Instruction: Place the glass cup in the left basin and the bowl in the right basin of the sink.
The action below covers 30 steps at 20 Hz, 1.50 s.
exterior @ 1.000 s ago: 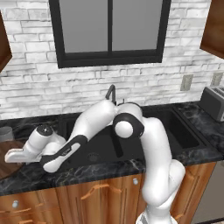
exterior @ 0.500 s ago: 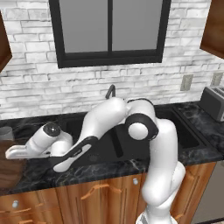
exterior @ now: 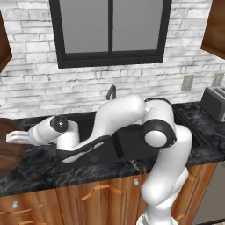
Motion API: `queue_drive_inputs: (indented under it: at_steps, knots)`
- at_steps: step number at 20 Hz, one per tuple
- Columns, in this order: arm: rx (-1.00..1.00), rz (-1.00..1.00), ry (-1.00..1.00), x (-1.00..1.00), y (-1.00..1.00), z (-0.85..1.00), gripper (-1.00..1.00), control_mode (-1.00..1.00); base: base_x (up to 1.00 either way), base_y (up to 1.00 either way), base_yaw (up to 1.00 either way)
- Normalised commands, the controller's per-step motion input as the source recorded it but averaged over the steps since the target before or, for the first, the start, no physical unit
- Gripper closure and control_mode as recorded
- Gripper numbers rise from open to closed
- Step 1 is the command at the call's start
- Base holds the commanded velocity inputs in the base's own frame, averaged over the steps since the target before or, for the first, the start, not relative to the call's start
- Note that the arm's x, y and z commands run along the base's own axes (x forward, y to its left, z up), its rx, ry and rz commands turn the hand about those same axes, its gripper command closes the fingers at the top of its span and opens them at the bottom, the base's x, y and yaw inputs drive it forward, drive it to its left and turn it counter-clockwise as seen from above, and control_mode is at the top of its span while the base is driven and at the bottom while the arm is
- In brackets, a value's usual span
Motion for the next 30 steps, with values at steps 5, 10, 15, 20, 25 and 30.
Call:
queue_drive_inputs:
  at_steps: [5, 10, 15, 20, 25, 30]
  knots:
    - [0.21, -0.32, -0.13, -0.09, -0.21, 0.38, 1.00, -1.00, 0.00, 0.00, 0.00]
    - [0.22, -0.35, -0.04, -0.13, -0.30, -0.03, 1.00, -1.00, 0.00, 0.00, 0.00]
    - [0.23, -0.37, 0.00, -0.23, -0.33, -0.21, 1.00, -1.00, 0.00, 0.00, 0.00]
    - [0.35, -0.40, 0.00, -0.26, -0.31, -0.01, 1.00, -1.00, 0.00, 0.00, 0.00]
    - [0.44, -0.41, 0.00, -0.20, -0.36, -0.03, 1.00, -1.00, 0.00, 0.00, 0.00]
    - [0.46, -0.42, 0.05, -0.16, -0.41, -0.19, 1.00, -1.00, 0.00, 0.00, 0.00]
